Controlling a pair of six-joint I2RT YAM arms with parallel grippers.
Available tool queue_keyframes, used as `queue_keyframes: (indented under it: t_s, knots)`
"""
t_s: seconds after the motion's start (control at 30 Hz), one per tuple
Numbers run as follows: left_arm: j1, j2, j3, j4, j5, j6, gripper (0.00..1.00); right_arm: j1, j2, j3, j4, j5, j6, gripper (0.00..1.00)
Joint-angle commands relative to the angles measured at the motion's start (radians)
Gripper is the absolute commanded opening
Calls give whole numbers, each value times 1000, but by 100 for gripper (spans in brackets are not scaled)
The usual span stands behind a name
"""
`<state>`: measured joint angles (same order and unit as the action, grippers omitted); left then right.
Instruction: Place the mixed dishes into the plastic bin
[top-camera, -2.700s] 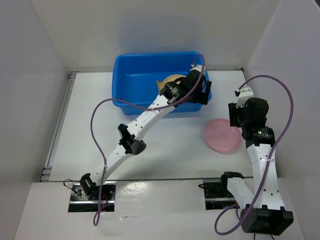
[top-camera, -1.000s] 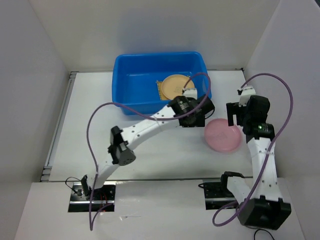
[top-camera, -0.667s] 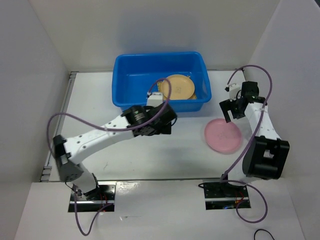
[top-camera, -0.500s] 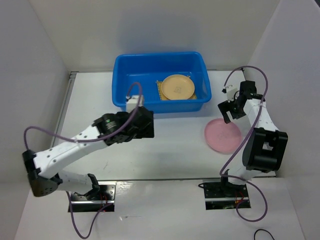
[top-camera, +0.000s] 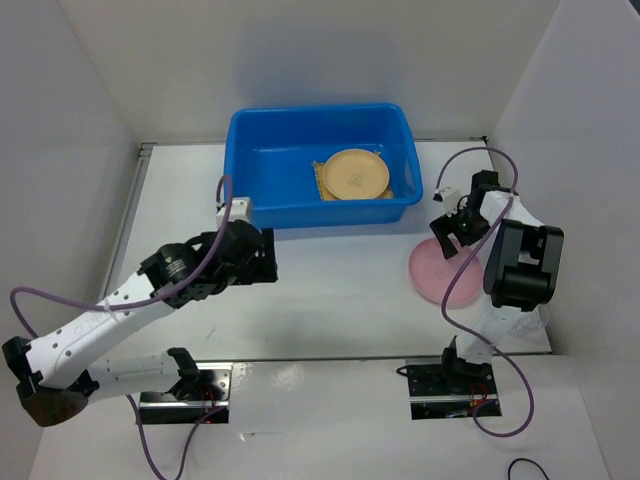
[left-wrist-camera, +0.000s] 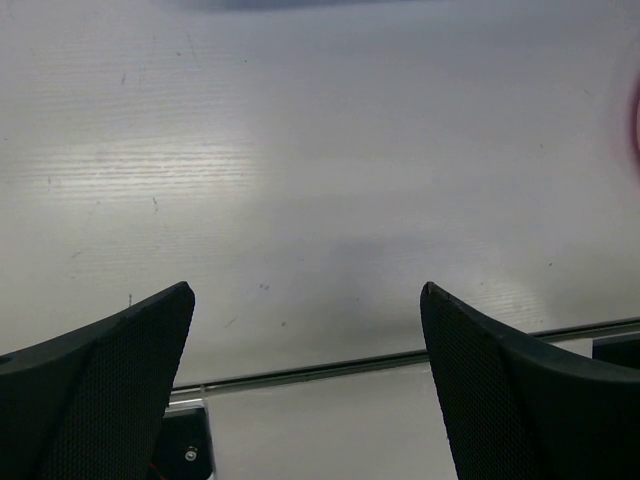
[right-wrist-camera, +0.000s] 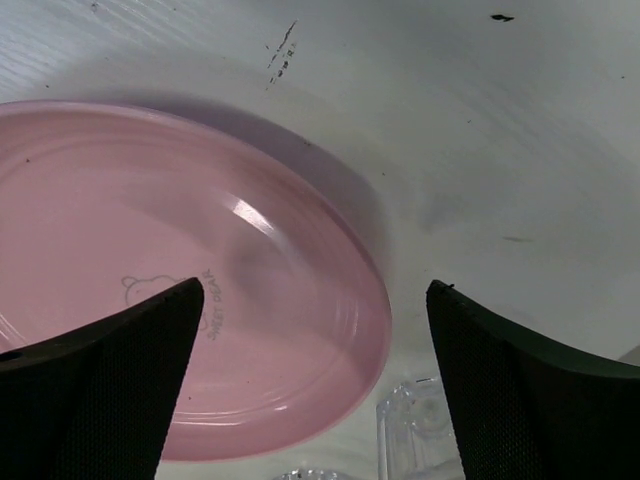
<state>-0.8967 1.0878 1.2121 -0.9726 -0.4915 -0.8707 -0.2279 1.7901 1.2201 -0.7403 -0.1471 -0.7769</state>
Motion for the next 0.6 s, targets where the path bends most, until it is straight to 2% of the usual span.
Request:
queue_keyframes:
  t_s: [0.0, 0.1, 0.17, 0.2, 0.23, 0.3, 0.33, 0.43, 0.47, 0.5, 0.57]
  knots:
    - [33, -75, -9, -6, 1, 44, 100, -30, 25, 15, 25, -35, -44, 96]
    - [47, -100, -37, 5, 10, 87, 100, -51, 71, 35, 12, -69, -64, 92]
    - [56, -124, -49, 5, 10, 101, 100, -51, 106, 35, 12, -82, -64, 83]
    - [67, -124, -60, 5, 10, 101, 100, -51, 106, 35, 12, -92, -64, 77]
    - [67, -137, -60, 5, 19, 114, 100, -51, 118, 35, 1, -101, -64, 66]
    - [76, -146, -71, 5, 19, 114, 100, -51, 118, 35, -11, -123, -64, 53]
    - [76, -155, -80, 5, 19, 114, 100, -51, 118, 35, -11, -123, -64, 39]
    - [76, -155, -80, 15, 19, 124, 100, -51, 105, 45, -43, -123, -55, 16]
    - [76, -155, -80, 15, 19, 134, 100, -51, 92, 54, -44, -111, -55, 5]
    - [76, -155, -80, 15, 10, 134, 100, -51, 60, 55, -63, -111, -55, 1]
    - [76, -155, -80, 15, 10, 145, 100, -60, 16, 67, -88, -100, -55, 0]
